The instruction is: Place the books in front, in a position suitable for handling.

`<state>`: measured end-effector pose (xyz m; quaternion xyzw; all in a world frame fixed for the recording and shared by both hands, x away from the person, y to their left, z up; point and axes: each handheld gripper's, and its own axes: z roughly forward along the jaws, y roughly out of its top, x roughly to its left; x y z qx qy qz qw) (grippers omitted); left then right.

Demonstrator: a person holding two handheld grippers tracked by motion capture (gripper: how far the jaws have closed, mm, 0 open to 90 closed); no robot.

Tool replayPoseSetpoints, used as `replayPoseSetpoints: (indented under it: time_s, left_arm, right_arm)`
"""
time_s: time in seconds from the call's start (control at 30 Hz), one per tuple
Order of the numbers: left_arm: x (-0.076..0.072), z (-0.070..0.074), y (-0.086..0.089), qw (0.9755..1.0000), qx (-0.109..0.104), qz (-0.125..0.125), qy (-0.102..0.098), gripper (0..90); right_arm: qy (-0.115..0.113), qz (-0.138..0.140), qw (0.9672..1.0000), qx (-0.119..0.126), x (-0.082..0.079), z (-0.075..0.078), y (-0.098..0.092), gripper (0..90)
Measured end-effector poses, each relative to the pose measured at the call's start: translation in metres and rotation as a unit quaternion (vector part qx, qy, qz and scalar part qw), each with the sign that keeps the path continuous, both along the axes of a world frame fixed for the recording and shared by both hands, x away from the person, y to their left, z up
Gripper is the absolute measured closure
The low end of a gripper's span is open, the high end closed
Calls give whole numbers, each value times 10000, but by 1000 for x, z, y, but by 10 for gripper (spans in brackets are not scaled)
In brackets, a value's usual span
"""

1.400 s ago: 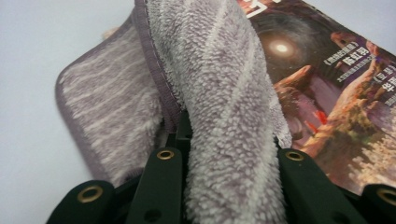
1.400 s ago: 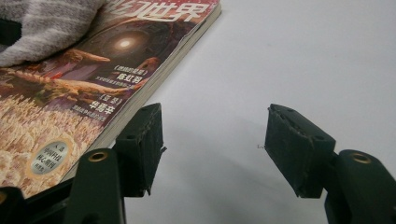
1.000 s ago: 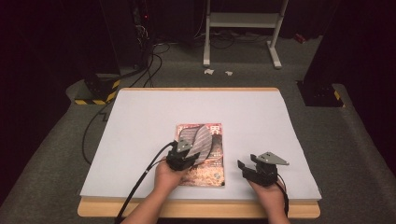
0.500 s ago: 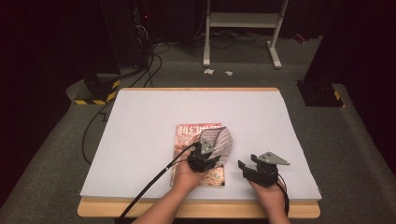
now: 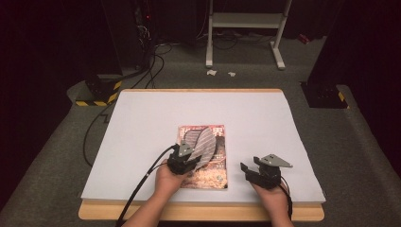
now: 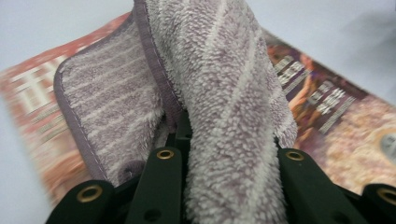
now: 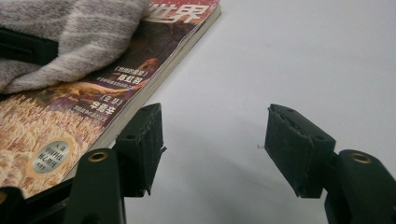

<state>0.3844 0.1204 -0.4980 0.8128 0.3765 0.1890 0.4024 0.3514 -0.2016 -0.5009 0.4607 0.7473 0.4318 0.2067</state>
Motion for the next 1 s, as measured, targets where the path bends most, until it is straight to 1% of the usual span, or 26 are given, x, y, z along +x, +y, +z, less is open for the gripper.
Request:
replayPoseSetpoints:
  time_s: [0.03,0.07,0.1,0.13,0.17,0.27,0.3,0.33,0.37,0.4,0.43,0.53,0.67,0.77,0.8,0.83,1.0]
  left_arm:
    - [-1,0,5,10000,-13,48,-3,715]
    - [-1,0,5,10000,-13,48,-3,715]
    - [-2,-1,17,9999,-36,145,-12,715]
    - [-2,-1,22,9998,-47,192,-17,716]
    - [-2,-1,22,9998,-47,192,-17,717]
    - [-4,-1,42,9994,-51,354,-30,717]
    - [-4,-1,42,9994,-51,354,-30,717]
    - [-6,-2,50,9990,-12,446,-28,717]
    - [-6,-2,54,9988,-10,481,-13,718]
    - [-6,-3,58,9987,-48,512,15,718]
    - [-6,-3,58,9987,-48,512,15,718]
    - [-6,-4,67,9982,-171,565,65,718]
    - [-6,-4,65,9981,-178,588,87,718]
    - [-5,-2,65,9977,-289,599,120,718]
    - [-5,-2,65,9977,-289,599,120,718]
    - [-4,0,66,9973,-366,626,146,718]
    - [-2,3,66,9972,-376,630,125,718]
  right_arm:
    - [-1,-1,10000,0,0,0,0,368]
    - [-1,-1,10000,0,0,0,0,368]
    - [0,-2,10000,0,0,0,0,368]
    - [12,-14,10000,8,0,0,0,368]
    - [12,-14,10000,8,0,0,0,368]
    - [14,-4,10000,-9,0,-1,0,368]
    - [14,-4,10000,-9,0,-1,0,368]
    - [0,3,10000,-23,0,-1,0,368]
    - [-3,3,10000,-19,0,-1,0,368]
    - [-3,1,10000,-20,0,-1,0,368]
    - [2,0,10000,-26,0,-1,0,368]
    - [3,3,10000,-29,0,-1,1,368]
    - [8,-2,10000,-16,0,0,1,368]
    - [-2,4,10000,-22,0,0,0,368]
    - [0,4,10000,-19,0,0,0,368]
    - [-3,6,10000,-21,0,0,0,368]
    - [-2,4,10000,-16,0,0,0,368]
